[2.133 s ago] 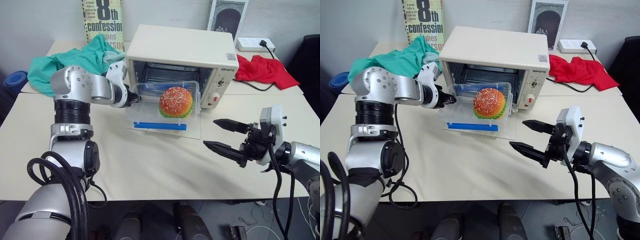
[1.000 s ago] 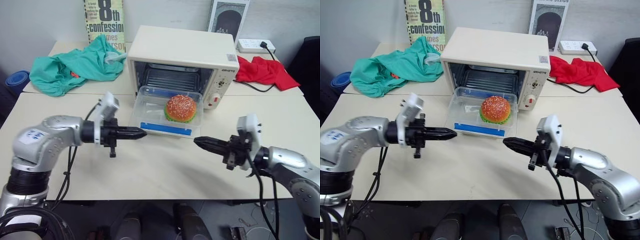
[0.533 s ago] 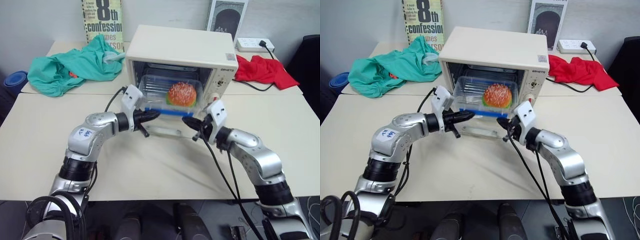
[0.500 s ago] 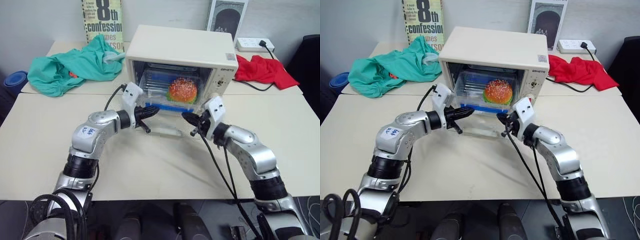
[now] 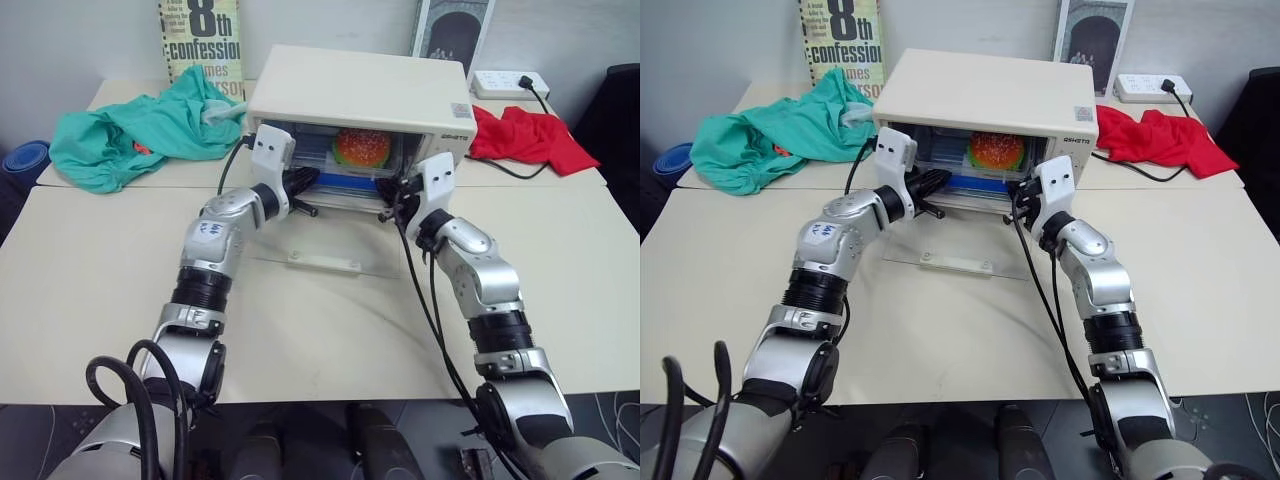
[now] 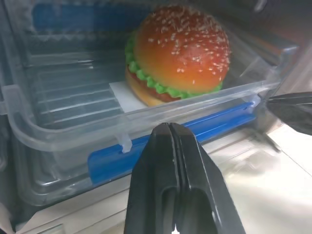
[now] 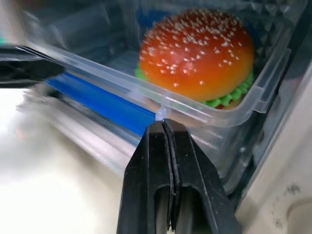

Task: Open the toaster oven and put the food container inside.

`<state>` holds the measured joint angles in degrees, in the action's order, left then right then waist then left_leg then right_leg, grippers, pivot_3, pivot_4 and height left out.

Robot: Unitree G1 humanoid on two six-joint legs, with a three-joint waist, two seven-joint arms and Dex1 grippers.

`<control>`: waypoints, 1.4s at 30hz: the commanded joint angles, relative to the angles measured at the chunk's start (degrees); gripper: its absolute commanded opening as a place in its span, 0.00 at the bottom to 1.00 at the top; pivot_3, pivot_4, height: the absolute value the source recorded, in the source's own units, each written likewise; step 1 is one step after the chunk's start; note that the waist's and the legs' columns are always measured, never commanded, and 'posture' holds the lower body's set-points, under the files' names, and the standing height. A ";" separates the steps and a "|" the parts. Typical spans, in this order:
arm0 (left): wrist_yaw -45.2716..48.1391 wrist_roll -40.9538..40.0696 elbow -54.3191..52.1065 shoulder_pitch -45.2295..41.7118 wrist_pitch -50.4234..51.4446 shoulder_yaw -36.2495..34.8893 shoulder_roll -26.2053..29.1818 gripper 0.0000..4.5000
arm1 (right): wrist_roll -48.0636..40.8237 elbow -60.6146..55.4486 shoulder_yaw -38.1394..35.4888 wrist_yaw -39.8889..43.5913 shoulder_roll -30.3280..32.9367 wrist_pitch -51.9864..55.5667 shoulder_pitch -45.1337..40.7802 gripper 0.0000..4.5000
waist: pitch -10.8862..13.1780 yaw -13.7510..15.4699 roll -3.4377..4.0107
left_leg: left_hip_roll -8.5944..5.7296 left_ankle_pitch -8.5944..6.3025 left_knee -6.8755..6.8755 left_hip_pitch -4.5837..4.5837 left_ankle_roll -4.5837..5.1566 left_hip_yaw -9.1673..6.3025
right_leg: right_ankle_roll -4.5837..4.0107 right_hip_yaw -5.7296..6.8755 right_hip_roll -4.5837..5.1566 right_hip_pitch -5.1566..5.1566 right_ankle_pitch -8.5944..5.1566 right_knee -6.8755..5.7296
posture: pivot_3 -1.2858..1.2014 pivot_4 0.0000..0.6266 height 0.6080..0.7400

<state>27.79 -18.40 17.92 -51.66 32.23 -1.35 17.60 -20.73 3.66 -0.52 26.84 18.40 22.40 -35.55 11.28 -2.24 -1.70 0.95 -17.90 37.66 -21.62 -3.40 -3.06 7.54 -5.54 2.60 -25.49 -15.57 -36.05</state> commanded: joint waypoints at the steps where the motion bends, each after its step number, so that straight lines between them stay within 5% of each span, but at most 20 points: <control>1: 11.04 -7.09 -15.55 5.02 5.32 -2.99 8.76 0.04 | -8.48 -18.44 -2.83 3.63 5.05 10.18 8.02 0.00 | 0.00 -0.22 0.01 | 0.01 0.00 -0.08 0.01 0.00 0.01 | -0.01 0.01 0.00 -0.01 -0.01 0.03 | 0.52 0.24 1.00; 10: 37.79 -19.24 -28.50 16.94 12.53 -8.91 36.79 0.61 | -18.82 -40.13 -6.29 2.53 13.02 24.55 34.28 0.00 | 0.01 -0.30 -0.01 | -0.05 0.01 -0.18 0.34 0.18 0.09 | -0.11 -0.02 0.02 0.25 -0.06 0.24 | 0.52 0.24 1.00; 16: 38.91 -20.60 -24.68 12.53 11.52 -10.35 38.06 0.99 | -11.38 -31.51 -2.21 -0.83 7.30 17.54 35.77 0.00 | 0.00 -0.48 -0.06 | -0.03 0.13 -0.33 1.11 0.40 0.08 | -0.53 -0.06 -0.11 1.10 -0.28 0.57 | 0.52 0.24 1.00; 27: 34.07 -17.13 -22.58 8.52 6.85 -8.82 33.88 0.99 | -4.06 -19.75 -0.18 0.56 3.19 8.47 22.72 0.00 | 0.00 -0.99 -0.05 | 0.01 0.09 -0.48 0.92 0.36 0.07 | -0.23 -0.05 -0.10 0.67 -0.13 0.27 | 0.52 0.24 1.00; 33: 35.39 -16.29 -20.89 8.64 5.23 -8.70 34.80 0.99 | -16.63 -31.06 -10.01 1.96 9.82 18.72 15.64 0.00 | 0.08 -0.91 0.07 | -0.02 0.09 -0.40 0.87 0.36 0.07 | -0.21 -0.07 -0.07 0.66 -0.12 0.22 | 0.52 0.24 1.00; 37: 36.95 -15.89 -19.56 8.94 4.46 -9.04 36.12 1.00 | -29.39 -32.60 -20.30 5.16 20.31 28.22 10.40 0.20 | 0.09 -0.86 0.09 | 0.02 0.09 -0.45 0.88 0.36 -0.04 | -0.24 0.01 -0.10 0.68 -0.13 0.23 | 0.52 0.24 1.00; 42: 39.32 -15.13 -17.27 8.20 3.48 -9.15 38.47 1.00 | -39.16 -30.75 -27.72 10.46 32.17 34.38 9.50 0.57 | 0.09 -0.63 0.10 | 0.00 0.08 -0.44 0.74 0.40 -0.08 | -0.24 0.07 -0.08 0.68 -0.13 0.38 | 0.52 0.24 1.00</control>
<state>66.26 -33.77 0.84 -42.35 36.78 -8.99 54.87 -57.07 -26.49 -26.06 35.64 49.14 55.69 -26.09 11.37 -2.87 -1.60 0.96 -17.82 37.24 -20.87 -2.98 -3.17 7.29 -5.42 2.52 -24.77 -15.71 -35.65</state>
